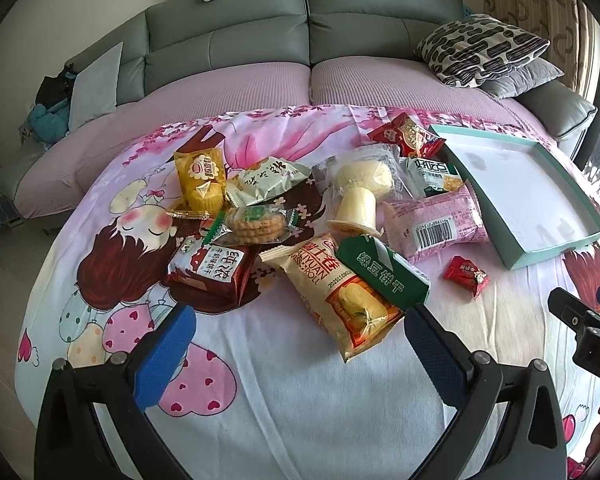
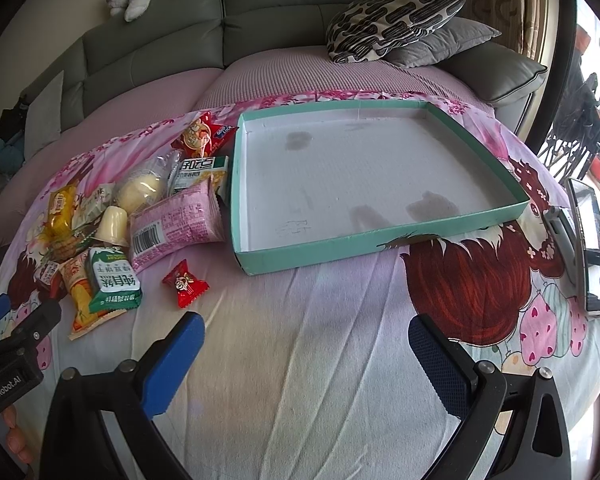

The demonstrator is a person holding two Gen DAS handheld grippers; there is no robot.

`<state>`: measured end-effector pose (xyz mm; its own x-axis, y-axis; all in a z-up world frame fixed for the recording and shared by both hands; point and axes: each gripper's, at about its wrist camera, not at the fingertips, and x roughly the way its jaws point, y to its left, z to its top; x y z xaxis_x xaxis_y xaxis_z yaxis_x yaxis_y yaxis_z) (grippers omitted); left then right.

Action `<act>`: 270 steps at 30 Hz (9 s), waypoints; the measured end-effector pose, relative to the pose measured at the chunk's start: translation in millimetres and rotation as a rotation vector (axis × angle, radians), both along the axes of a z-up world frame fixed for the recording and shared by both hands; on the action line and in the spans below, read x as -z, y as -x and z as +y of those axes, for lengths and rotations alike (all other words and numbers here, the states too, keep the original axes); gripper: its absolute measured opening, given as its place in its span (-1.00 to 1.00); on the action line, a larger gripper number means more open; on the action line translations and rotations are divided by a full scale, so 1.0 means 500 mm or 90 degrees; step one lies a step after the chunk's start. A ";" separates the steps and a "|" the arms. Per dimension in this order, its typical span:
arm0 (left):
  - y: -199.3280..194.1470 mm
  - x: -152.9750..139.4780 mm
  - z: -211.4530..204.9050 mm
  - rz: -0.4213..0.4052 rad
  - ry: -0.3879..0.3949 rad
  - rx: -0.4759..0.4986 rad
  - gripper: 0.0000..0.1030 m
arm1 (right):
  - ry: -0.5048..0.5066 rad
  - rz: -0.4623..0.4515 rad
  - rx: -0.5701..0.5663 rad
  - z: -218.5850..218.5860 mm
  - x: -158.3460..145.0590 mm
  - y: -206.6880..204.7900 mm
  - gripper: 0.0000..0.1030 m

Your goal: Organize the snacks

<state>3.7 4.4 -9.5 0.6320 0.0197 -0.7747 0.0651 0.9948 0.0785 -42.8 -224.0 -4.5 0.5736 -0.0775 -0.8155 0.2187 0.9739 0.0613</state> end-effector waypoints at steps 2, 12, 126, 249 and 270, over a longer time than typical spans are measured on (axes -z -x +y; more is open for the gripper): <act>0.000 0.001 0.001 0.001 0.001 0.000 1.00 | 0.000 0.001 0.000 0.001 0.002 0.001 1.00; -0.002 0.003 0.007 0.007 0.011 -0.006 1.00 | -0.001 0.004 -0.001 0.001 0.003 0.000 1.00; -0.103 -0.139 0.000 0.071 0.248 -0.021 -0.29 | -0.063 0.005 -0.063 0.060 -0.048 -0.146 -0.60; -0.128 0.009 0.034 0.157 0.103 -0.159 0.98 | -0.062 0.100 -0.190 0.129 0.009 -0.273 0.99; -0.155 0.099 -0.106 0.258 0.119 -0.048 0.38 | -0.066 0.101 -0.105 0.058 0.009 -0.277 0.99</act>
